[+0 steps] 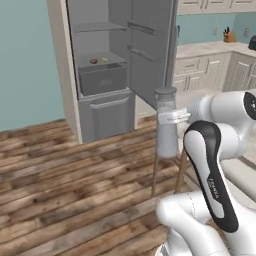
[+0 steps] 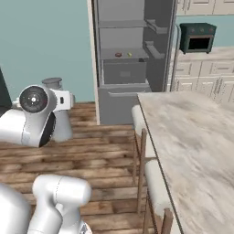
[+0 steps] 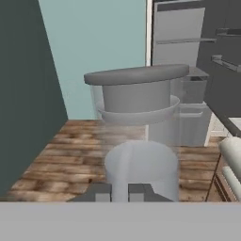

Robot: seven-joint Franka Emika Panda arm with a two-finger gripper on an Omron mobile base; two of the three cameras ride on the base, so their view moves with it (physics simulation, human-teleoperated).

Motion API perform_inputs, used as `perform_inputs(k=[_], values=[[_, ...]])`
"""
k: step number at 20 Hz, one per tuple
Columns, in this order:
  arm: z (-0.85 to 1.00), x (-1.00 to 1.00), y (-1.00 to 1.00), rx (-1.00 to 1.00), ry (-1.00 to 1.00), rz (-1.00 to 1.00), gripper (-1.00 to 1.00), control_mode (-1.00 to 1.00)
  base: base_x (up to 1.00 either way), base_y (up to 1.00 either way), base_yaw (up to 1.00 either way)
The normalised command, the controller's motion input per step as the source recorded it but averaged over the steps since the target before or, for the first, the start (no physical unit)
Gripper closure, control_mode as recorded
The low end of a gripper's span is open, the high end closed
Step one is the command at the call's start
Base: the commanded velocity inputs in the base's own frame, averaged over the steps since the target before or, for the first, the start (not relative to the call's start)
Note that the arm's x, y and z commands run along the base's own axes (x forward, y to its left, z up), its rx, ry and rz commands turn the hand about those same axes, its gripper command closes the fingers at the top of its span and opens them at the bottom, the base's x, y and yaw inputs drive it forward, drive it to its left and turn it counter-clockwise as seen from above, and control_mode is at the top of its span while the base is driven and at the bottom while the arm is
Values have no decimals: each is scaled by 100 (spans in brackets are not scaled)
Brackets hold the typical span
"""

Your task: Move the donut and butter stick from the top shelf to the second highest shelf to make space. Then, place the pitcher from the counter on the cleared top shelf.

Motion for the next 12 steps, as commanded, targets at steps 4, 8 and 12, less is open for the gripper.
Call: perform_inputs(k=[4, 8, 12], values=[[0, 0, 0, 0, 0, 0, 100, 100, 100, 13, -22], [0, 0, 0, 0, 0, 0, 100, 100, 100, 4, -8], [0, 0, 0, 0, 0, 0, 100, 100, 100, 0, 0]])
